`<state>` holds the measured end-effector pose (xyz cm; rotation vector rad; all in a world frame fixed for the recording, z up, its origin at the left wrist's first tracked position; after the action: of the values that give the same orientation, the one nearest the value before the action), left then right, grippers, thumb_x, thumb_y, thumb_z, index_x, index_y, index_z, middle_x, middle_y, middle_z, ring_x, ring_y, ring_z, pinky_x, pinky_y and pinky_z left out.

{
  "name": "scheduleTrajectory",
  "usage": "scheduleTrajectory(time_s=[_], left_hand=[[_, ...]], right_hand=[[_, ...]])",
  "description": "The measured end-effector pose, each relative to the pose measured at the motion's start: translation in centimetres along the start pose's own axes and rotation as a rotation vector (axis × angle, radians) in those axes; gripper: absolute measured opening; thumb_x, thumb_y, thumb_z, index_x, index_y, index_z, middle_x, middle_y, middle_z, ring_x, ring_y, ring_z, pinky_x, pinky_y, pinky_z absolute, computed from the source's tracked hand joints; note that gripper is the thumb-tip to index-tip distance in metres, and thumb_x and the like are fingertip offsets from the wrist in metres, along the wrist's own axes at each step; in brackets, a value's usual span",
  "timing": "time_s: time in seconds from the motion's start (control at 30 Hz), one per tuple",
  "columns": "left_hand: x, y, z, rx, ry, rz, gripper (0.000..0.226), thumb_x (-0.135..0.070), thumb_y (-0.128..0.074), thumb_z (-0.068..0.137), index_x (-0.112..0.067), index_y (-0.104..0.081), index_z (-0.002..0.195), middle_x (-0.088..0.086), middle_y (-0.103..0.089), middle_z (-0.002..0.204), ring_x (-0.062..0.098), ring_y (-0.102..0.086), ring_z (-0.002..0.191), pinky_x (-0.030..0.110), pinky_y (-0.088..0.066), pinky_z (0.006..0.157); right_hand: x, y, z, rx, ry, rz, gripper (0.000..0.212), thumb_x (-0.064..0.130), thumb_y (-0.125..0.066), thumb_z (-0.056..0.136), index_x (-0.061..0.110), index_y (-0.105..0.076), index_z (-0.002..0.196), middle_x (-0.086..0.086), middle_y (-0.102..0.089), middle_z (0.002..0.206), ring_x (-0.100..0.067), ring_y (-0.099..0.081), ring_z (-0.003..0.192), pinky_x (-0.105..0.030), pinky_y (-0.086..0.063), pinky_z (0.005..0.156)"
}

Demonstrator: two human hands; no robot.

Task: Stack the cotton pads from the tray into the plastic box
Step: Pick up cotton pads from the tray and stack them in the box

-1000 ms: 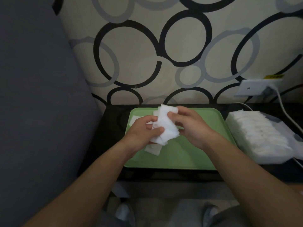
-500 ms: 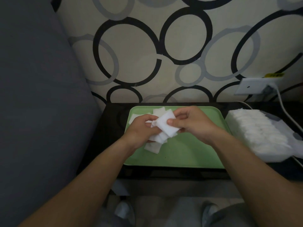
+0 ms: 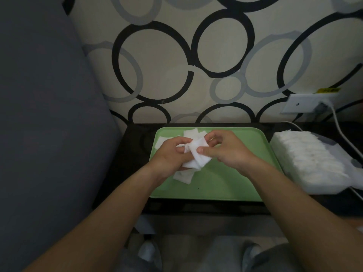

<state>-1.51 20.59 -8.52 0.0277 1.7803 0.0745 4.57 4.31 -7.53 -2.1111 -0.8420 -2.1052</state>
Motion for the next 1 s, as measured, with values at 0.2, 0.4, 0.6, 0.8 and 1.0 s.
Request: scheduleTrajectory(time_s=[0.2, 0.4, 0.6, 0.8, 1.0], left_hand=[[-0.2, 0.2, -0.2, 0.069, 0.013, 0.015, 0.039, 0.009, -0.061, 0.091, -0.026, -0.061, 0.109, 0.009, -0.076, 0.100, 0.024, -0.073, 0.096, 0.037, -0.061, 0.080], [0.6, 1.1, 0.3, -0.105, 0.061, -0.005, 0.036, 0.011, -0.062, 0.089, -0.022, -0.063, 0.106, 0.017, -0.071, 0.112, 0.030, -0.070, 0.103, 0.040, -0.061, 0.081], [-0.1, 1.5, 0.5, -0.238, 0.017, -0.140, 0.023, 0.001, -0.067, 0.090, -0.017, -0.068, 0.104, 0.010, -0.070, 0.110, 0.024, -0.069, 0.099, 0.035, -0.060, 0.079], [-0.9, 0.0, 0.0, -0.141, -0.024, -0.133, 0.017, 0.000, -0.074, 0.084, -0.012, -0.067, 0.094, 0.008, -0.075, 0.098, 0.021, -0.072, 0.088, 0.033, -0.061, 0.074], [-1.4, -0.1, -0.3, -0.224, -0.082, 0.032, 0.020, -0.006, -0.081, 0.079, -0.015, -0.067, 0.091, 0.005, -0.072, 0.101, 0.021, -0.070, 0.096, 0.040, -0.061, 0.083]], right_hand=[[-0.4, -0.2, -0.1, 0.153, 0.015, -0.026, 0.016, 0.022, -0.072, 0.088, 0.020, -0.072, 0.104, 0.000, -0.071, 0.103, -0.010, -0.065, 0.087, -0.025, -0.048, 0.072], [-0.2, 0.3, 0.1, -0.028, 0.007, 0.121, 0.005, 0.014, -0.070, 0.089, 0.012, -0.069, 0.094, -0.011, -0.071, 0.102, -0.019, -0.067, 0.086, -0.037, -0.057, 0.076], [-1.4, 1.0, 0.5, -0.169, -0.126, 0.094, 0.012, 0.016, -0.073, 0.086, 0.008, -0.070, 0.095, -0.011, -0.073, 0.096, -0.024, -0.068, 0.085, -0.034, -0.053, 0.069], [-0.7, -0.2, 0.1, -0.064, -0.134, 0.241, 0.012, 0.008, -0.073, 0.084, 0.006, -0.070, 0.096, -0.007, -0.074, 0.083, -0.017, -0.070, 0.069, -0.025, -0.055, 0.058], [-0.1, -0.5, -0.4, 0.030, -0.114, 0.325, 0.014, -0.001, -0.066, 0.085, 0.011, -0.071, 0.091, -0.013, -0.074, 0.089, -0.024, -0.071, 0.078, -0.032, -0.060, 0.069]])
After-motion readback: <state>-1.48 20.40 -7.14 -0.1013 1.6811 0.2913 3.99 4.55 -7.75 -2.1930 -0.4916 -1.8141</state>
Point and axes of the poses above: each hand's wrist, its own z-axis towards the middle knuckle, its own y-axis out of the back of the hand, x = y × z, the point moved 3 cm from there along z, towards the middle knuckle
